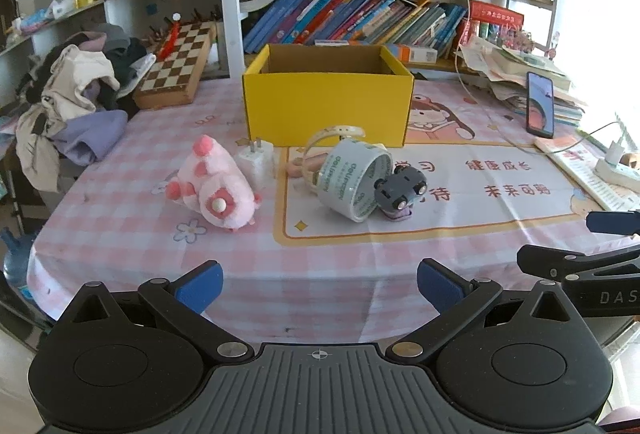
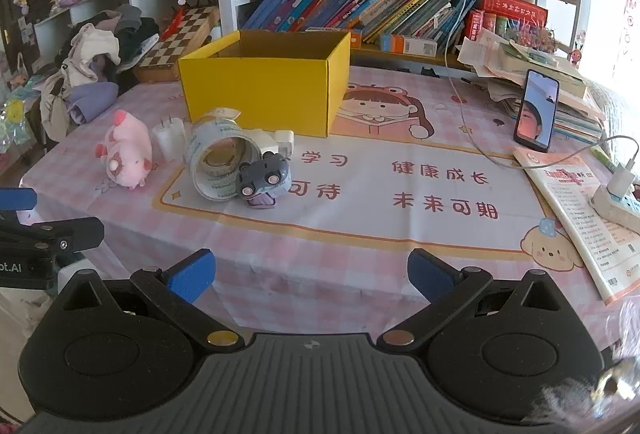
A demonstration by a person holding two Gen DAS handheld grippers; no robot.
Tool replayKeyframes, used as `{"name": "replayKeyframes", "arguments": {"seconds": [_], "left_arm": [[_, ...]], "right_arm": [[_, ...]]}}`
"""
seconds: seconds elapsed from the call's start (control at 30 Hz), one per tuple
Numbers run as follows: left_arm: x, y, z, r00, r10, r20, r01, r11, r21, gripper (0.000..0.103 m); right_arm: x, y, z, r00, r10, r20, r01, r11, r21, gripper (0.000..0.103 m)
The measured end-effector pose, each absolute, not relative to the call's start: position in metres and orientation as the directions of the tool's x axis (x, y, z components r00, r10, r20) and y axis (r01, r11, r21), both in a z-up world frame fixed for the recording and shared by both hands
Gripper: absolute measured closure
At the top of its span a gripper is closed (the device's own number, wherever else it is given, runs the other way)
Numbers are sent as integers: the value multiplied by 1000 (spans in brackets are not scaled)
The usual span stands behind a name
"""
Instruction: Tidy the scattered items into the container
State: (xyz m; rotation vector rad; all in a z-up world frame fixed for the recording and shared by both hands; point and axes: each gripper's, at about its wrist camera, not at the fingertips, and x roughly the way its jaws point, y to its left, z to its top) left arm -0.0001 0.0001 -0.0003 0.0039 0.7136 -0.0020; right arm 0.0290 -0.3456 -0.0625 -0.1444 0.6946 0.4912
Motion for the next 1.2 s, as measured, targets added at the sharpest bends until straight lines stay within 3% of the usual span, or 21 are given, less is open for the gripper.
{"name": "replayKeyframes", "arguments": {"seconds": [1.2], "left_arm": [[-2, 9, -5, 744, -11, -668, 5, 1000, -10, 0]], "right_arm": [[31, -333, -62, 644, 394, -655, -504, 864, 24, 0]]}}
